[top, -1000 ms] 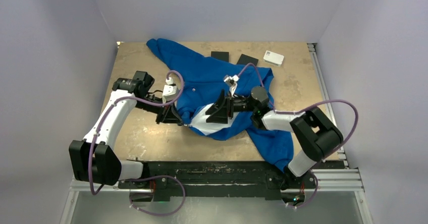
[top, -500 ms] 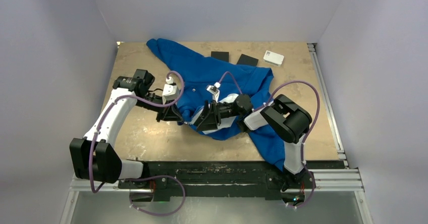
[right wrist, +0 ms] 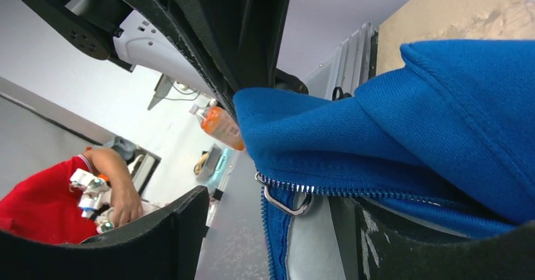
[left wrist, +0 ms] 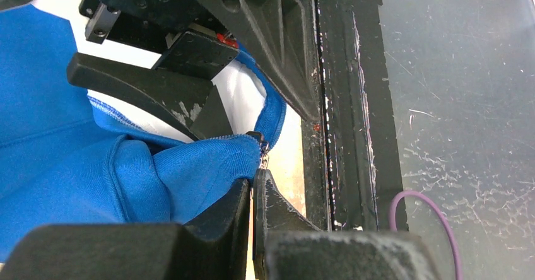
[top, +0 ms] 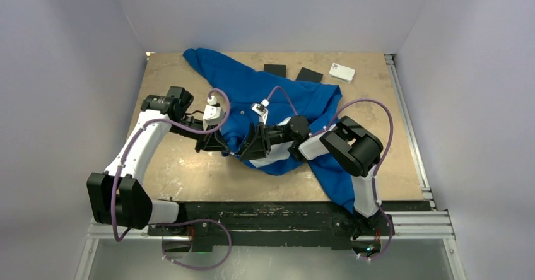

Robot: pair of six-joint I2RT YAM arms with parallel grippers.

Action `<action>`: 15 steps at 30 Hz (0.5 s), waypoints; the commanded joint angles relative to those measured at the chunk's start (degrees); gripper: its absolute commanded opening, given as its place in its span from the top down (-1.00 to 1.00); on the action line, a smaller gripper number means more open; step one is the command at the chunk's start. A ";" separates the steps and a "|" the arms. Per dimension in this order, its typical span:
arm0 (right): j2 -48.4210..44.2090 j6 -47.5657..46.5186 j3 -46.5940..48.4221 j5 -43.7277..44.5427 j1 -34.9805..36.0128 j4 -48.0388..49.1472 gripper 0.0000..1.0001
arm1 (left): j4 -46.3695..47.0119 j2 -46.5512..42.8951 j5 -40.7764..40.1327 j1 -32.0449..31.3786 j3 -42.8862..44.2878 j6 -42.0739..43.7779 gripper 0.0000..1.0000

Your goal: Zip up the jacket

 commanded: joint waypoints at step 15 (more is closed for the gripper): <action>-0.21 9.53 1.40 -1.34 -1.41 29.54 -0.34 | 0.22 -1.96 1.99 -0.34 1.13 1.43 1.00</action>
